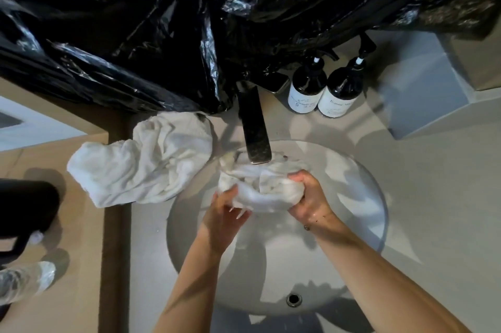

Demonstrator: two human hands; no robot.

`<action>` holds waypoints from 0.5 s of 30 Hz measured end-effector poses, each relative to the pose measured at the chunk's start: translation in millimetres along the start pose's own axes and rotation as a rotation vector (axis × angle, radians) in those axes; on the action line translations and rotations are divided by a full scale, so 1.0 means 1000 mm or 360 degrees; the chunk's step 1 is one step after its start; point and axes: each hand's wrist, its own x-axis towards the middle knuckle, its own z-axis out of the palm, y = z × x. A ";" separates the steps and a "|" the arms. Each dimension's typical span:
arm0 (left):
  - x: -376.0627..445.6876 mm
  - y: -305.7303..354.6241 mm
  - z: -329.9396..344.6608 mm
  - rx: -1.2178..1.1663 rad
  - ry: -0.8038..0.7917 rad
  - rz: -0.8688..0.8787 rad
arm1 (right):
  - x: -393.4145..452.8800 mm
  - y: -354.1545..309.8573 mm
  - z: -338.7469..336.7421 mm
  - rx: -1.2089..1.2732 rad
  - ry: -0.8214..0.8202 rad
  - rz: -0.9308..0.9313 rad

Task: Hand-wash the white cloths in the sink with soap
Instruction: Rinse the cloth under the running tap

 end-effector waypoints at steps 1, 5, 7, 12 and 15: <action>-0.003 0.002 -0.007 -0.0010 0.0025 -0.0028 | 0.002 0.004 0.001 -0.0055 -0.0021 0.0010; -0.009 0.007 -0.027 -0.0148 -0.0290 -0.0186 | 0.007 0.008 0.013 -0.0277 -0.0189 0.0014; -0.010 0.011 -0.027 -0.0262 -0.0567 -0.0264 | 0.012 0.009 0.013 -0.0409 -0.0251 0.0098; 0.015 0.002 0.003 0.0048 0.0020 -0.0034 | 0.004 -0.010 0.012 -0.0640 -0.0405 0.0252; 0.020 -0.003 0.023 0.0068 -0.0208 -0.0130 | 0.001 -0.019 0.004 -0.0646 -0.0388 0.0118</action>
